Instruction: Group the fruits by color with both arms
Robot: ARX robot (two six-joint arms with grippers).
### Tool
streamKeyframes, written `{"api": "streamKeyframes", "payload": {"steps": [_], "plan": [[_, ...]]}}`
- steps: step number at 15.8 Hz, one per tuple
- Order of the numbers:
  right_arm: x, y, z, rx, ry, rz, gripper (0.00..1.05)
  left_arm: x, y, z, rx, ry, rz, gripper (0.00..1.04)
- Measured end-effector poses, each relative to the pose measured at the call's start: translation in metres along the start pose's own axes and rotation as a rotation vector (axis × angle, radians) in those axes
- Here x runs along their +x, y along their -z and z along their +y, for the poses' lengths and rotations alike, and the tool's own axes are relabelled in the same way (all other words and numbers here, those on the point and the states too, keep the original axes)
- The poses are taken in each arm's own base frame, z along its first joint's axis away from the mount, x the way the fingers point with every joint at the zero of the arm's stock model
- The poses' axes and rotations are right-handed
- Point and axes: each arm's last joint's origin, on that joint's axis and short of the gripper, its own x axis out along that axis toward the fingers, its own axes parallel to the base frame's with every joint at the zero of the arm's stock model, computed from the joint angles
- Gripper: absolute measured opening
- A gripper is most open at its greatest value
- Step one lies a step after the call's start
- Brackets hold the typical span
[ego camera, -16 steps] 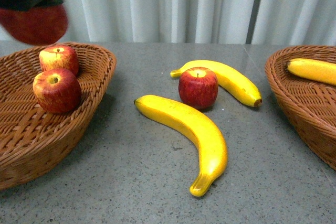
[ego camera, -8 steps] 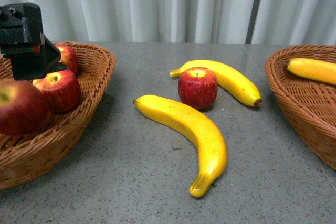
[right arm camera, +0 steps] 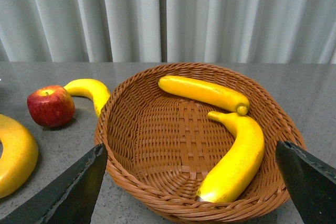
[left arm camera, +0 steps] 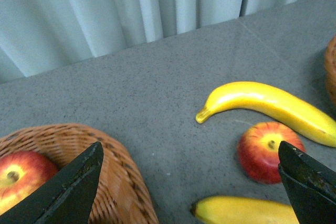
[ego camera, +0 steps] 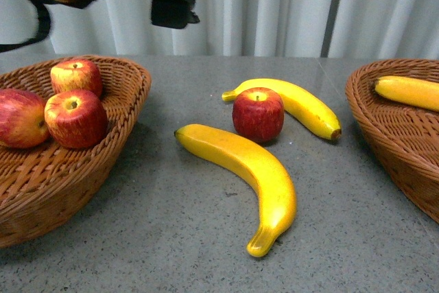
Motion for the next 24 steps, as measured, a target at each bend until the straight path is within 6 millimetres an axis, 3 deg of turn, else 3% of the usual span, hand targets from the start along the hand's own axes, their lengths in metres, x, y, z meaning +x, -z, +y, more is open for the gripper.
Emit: {"api": "streamKeyframes", "payload": {"steps": [3, 5, 7, 9, 18, 19, 22, 24], "plan": [[0.000, 0.000, 0.000, 0.000, 0.000, 0.000, 0.98, 0.074, 0.013, -0.020, 0.133, 0.124, 0.135, 0.98], [0.000, 0.000, 0.000, 0.000, 0.000, 0.001, 0.98, 0.095, 0.019, -0.051, 0.204, 0.238, 0.163, 0.98], [0.000, 0.000, 0.000, 0.000, 0.000, 0.000, 0.98, 0.102, 0.011, -0.076, 0.256, 0.300, 0.144, 0.98], [0.000, 0.000, 0.000, 0.000, 0.000, 0.000, 0.98, 0.110, 0.005, -0.078, 0.261, 0.281, 0.144, 0.98], [0.000, 0.000, 0.000, 0.000, 0.000, 0.000, 0.98, 0.141, 0.052, -0.077, 0.231, 0.316, 0.298, 0.98], [0.000, 0.000, 0.000, 0.000, 0.000, 0.000, 0.98, 0.141, 0.052, -0.077, 0.230, 0.318, 0.298, 0.95], [0.000, 0.000, 0.000, 0.000, 0.000, 0.000, 0.98, 0.141, 0.051, -0.077, 0.223, 0.318, 0.294, 0.74], [0.000, 0.000, 0.000, 0.000, 0.000, 0.000, 0.98, 0.139, 0.047, -0.074, 0.216, 0.298, 0.274, 0.70]]}}
